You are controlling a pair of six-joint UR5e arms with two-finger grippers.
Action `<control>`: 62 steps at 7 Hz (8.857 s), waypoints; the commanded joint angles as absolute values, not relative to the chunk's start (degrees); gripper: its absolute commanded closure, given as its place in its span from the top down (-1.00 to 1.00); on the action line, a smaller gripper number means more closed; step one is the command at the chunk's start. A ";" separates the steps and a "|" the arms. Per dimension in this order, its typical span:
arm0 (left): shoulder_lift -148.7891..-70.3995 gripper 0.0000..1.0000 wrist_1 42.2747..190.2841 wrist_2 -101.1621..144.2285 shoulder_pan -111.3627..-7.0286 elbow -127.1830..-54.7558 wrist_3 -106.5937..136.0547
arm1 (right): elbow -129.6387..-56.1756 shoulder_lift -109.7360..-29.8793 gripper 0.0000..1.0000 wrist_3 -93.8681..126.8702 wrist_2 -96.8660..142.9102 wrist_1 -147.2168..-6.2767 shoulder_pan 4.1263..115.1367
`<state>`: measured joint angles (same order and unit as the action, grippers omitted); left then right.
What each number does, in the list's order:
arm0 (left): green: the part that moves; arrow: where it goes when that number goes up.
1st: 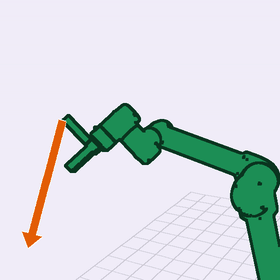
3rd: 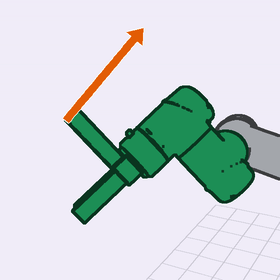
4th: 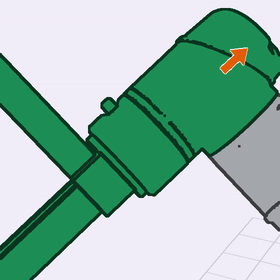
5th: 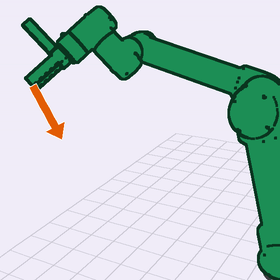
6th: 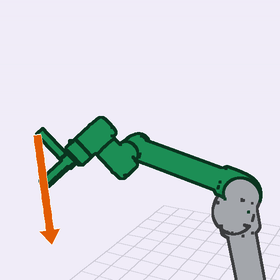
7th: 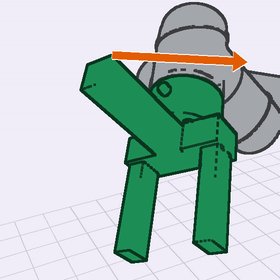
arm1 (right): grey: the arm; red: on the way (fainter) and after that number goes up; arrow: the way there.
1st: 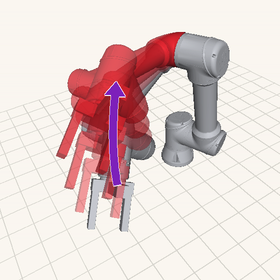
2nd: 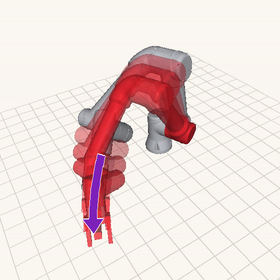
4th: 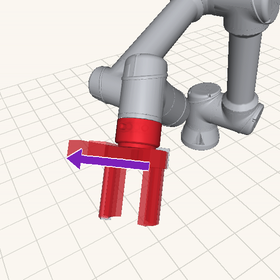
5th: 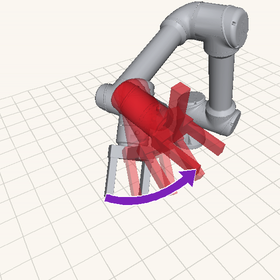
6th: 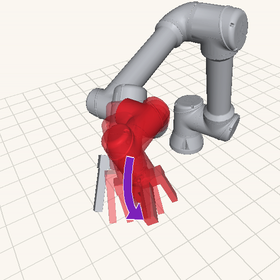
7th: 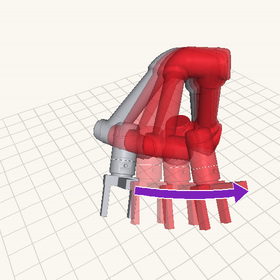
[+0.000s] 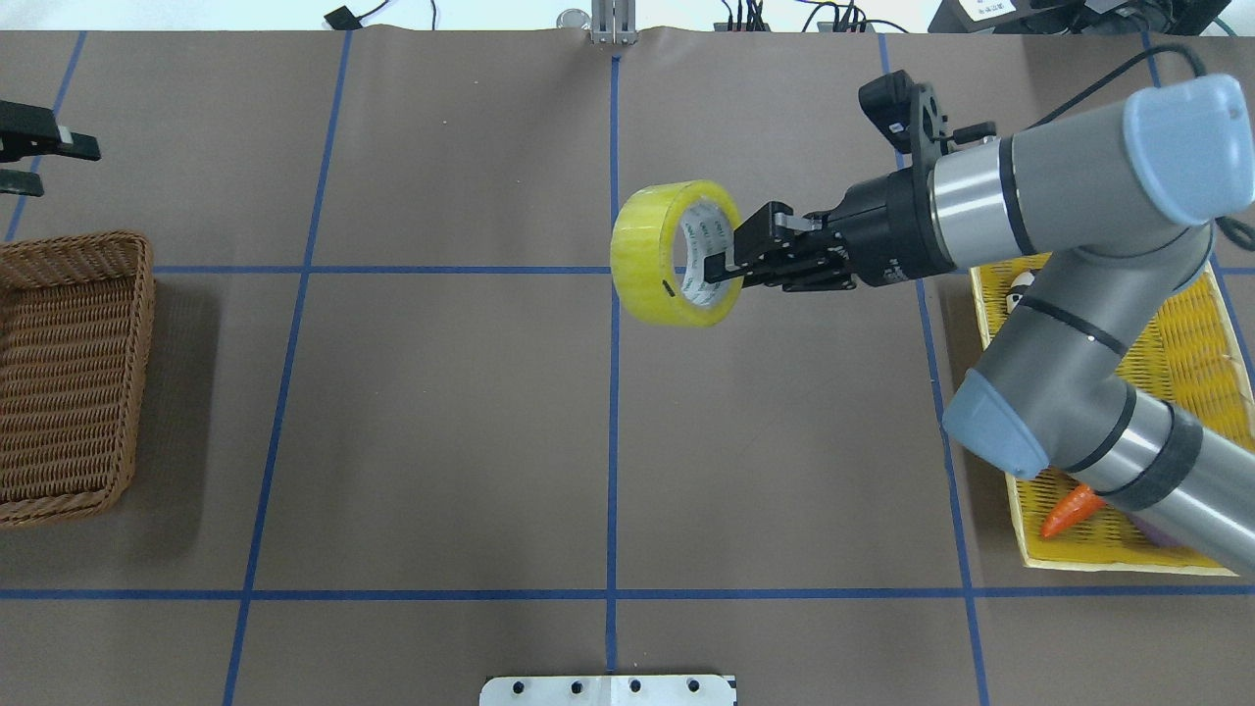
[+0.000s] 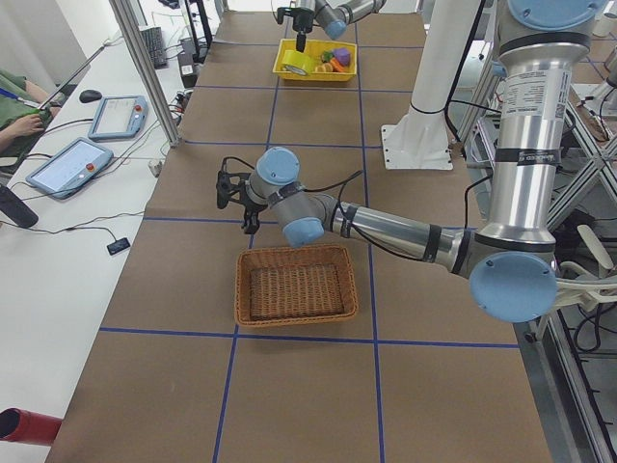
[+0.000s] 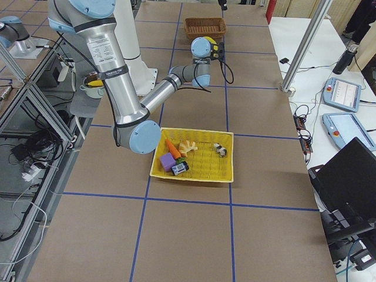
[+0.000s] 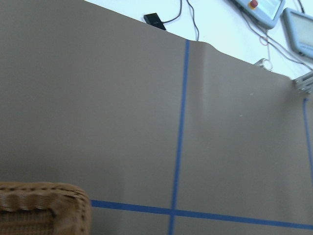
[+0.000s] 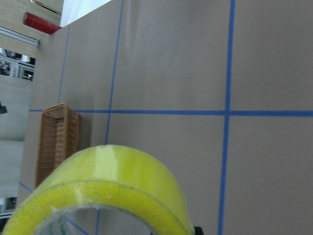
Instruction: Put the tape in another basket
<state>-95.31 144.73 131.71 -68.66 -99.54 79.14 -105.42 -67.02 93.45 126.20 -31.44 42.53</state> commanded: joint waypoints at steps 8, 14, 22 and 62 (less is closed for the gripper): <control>-114.07 0.97 188.40 128.17 -48.28 -101.50 134.80 | -105.82 -65.48 -1.00 108.98 119.50 -13.10 29.71; -114.79 0.97 191.07 119.53 -40.69 -105.56 134.82 | -110.03 -63.72 -1.00 109.86 120.32 -13.01 30.06; -115.84 0.83 191.25 117.07 -36.92 -106.08 134.82 | -109.78 -63.90 -1.00 109.95 120.32 -13.01 29.88; -87.10 -1.00 98.44 134.65 -63.65 -102.83 18.72 | -96.50 -70.66 1.00 -6.86 127.18 -113.99 77.70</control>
